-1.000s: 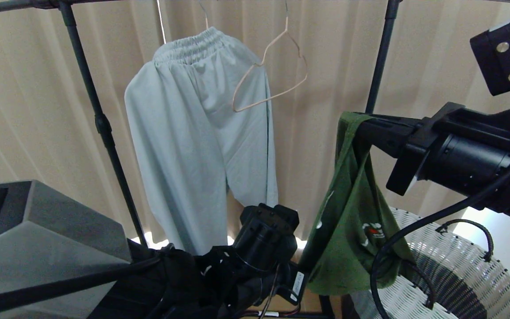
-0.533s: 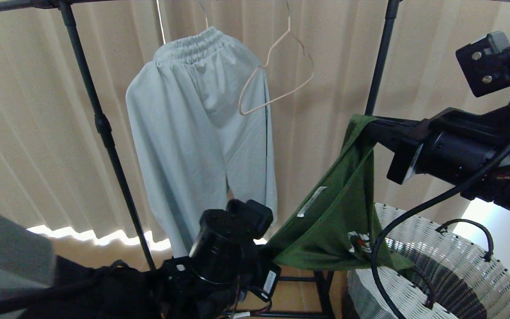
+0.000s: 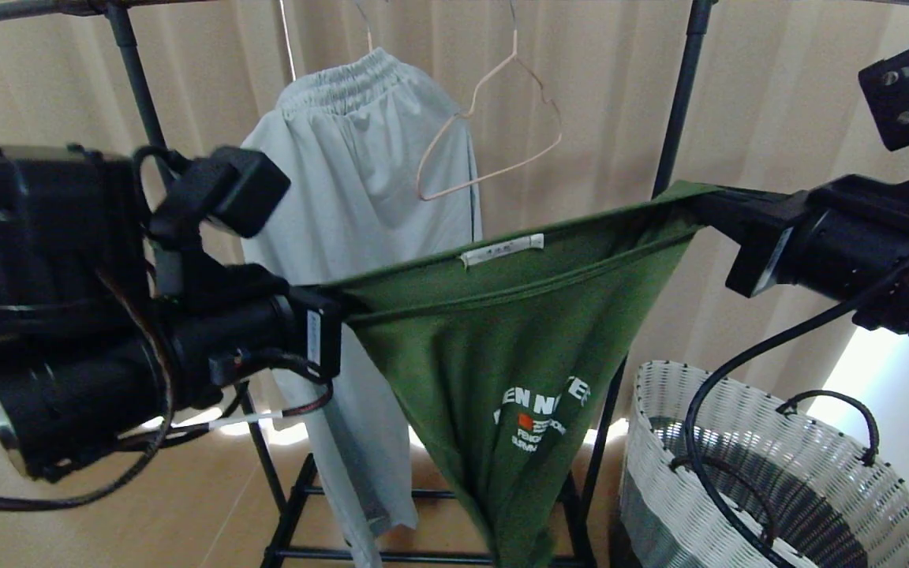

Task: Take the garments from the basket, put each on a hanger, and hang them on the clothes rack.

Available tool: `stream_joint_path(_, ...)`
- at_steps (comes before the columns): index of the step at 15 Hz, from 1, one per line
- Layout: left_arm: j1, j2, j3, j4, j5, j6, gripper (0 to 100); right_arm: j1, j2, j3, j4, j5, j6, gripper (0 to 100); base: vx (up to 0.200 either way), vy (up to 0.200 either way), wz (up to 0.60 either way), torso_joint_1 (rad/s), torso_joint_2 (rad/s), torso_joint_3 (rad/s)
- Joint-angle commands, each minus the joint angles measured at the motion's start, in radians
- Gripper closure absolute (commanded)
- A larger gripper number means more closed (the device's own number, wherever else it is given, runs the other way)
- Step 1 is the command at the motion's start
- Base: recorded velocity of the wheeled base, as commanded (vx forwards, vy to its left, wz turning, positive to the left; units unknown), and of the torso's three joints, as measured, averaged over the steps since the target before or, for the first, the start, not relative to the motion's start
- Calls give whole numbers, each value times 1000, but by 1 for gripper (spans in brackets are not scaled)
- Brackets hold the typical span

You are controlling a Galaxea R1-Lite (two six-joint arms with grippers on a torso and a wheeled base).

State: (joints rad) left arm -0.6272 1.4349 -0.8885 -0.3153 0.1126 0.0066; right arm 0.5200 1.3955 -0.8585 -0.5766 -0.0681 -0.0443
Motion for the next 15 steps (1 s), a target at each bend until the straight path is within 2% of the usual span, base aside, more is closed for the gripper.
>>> stream_joint_path(1,34,-36,-107,21,-10,1,100,-37,-23,-2,0,-1,-2,100,0,0,0,0,0,0)
stream_joint_path(3,32,6,-216,32,-10,4,100,-71,-23,-27,0,1,-3,100,0,0,0,0,0,0)
stream_joint_path(5,31,59,-271,33,-7,6,100,-94,-18,-27,0,1,-3,100,0,0,0,0,0,0)
stream_joint_path(8,29,84,-268,32,-2,23,100,-95,-18,4,-3,-1,-3,100,0,0,0,0,0,0)
stream_joint_path(15,26,84,-264,28,-1,26,100,-95,-10,1,3,-1,-5,100,0,0,0,0,0,0)
